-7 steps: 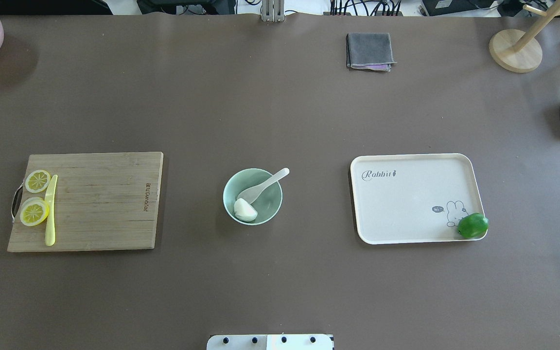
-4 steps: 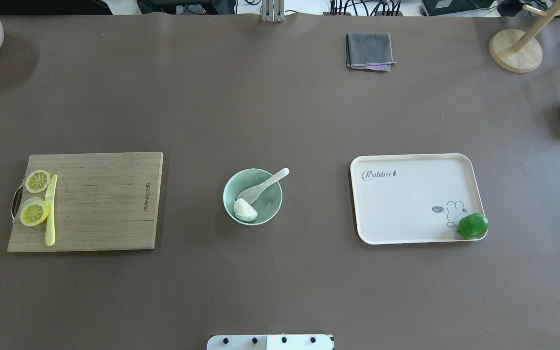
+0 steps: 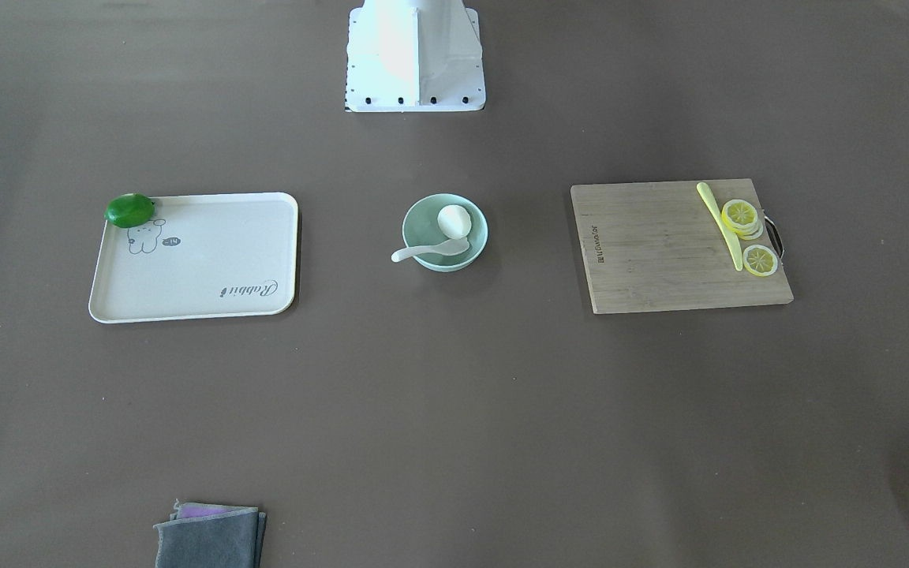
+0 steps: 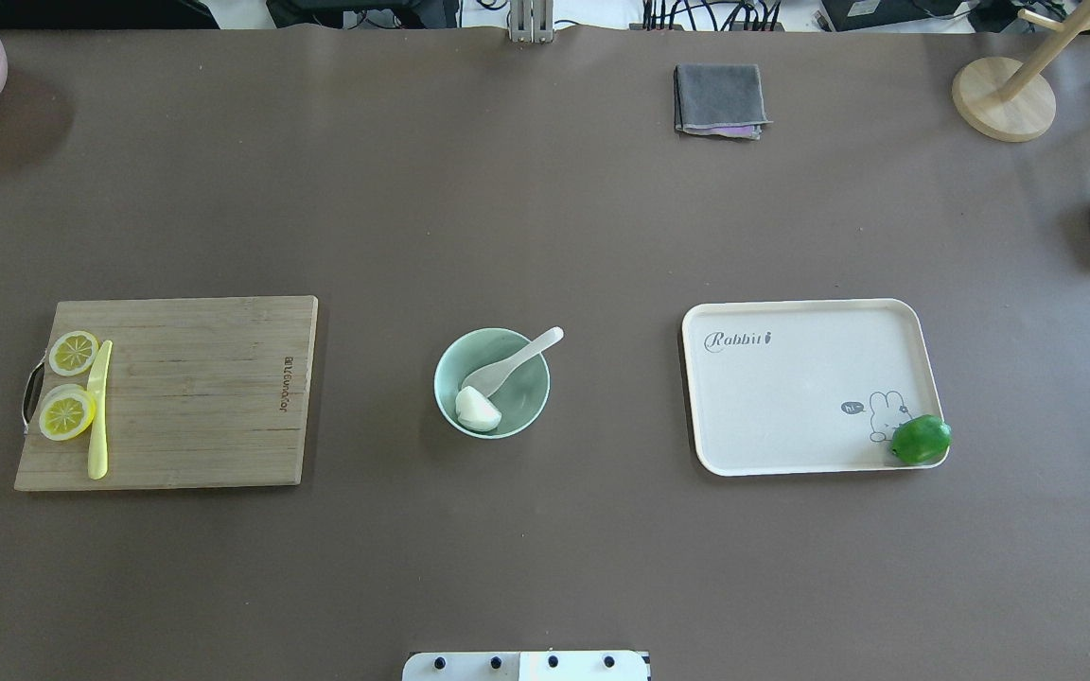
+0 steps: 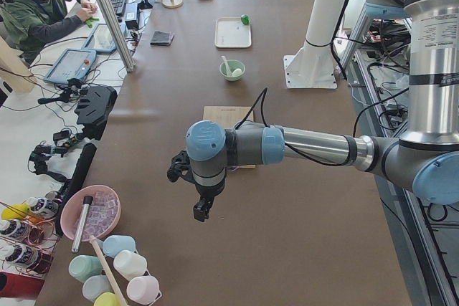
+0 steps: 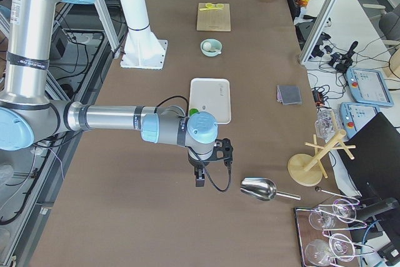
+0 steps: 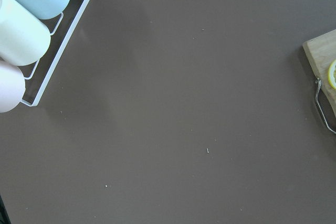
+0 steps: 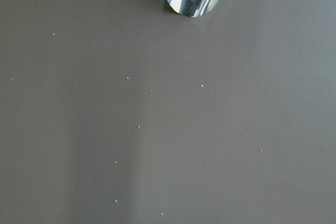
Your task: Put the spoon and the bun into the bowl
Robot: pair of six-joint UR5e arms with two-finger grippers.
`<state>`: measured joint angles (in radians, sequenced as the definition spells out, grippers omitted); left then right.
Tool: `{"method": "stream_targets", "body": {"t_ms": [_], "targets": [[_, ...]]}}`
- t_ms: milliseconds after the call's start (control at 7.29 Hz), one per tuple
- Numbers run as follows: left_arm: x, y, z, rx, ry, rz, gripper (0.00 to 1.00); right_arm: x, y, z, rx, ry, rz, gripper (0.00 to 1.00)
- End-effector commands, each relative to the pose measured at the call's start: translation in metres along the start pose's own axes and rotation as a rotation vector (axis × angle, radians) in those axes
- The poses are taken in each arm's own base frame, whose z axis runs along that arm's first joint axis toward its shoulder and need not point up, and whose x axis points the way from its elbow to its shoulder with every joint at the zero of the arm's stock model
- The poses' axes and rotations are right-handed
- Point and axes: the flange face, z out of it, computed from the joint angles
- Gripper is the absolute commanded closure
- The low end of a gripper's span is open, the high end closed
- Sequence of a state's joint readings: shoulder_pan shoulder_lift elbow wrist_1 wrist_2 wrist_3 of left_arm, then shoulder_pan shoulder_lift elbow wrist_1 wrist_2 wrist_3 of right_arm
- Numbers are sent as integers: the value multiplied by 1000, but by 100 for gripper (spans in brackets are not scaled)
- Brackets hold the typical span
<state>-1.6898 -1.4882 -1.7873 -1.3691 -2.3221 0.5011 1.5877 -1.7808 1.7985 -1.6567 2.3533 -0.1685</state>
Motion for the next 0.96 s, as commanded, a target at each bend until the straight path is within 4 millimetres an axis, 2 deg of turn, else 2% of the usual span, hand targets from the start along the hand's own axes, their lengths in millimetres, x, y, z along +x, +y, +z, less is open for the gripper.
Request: {"method": "stream_targets", "body": {"t_ms": [0, 823], "targets": [[0, -1, 0, 3, 1, 4, 1, 3, 1, 3, -6, -4, 5, 0], [2, -4, -3, 24, -13, 31, 1, 3, 1, 5, -8, -20, 6, 0]]}}
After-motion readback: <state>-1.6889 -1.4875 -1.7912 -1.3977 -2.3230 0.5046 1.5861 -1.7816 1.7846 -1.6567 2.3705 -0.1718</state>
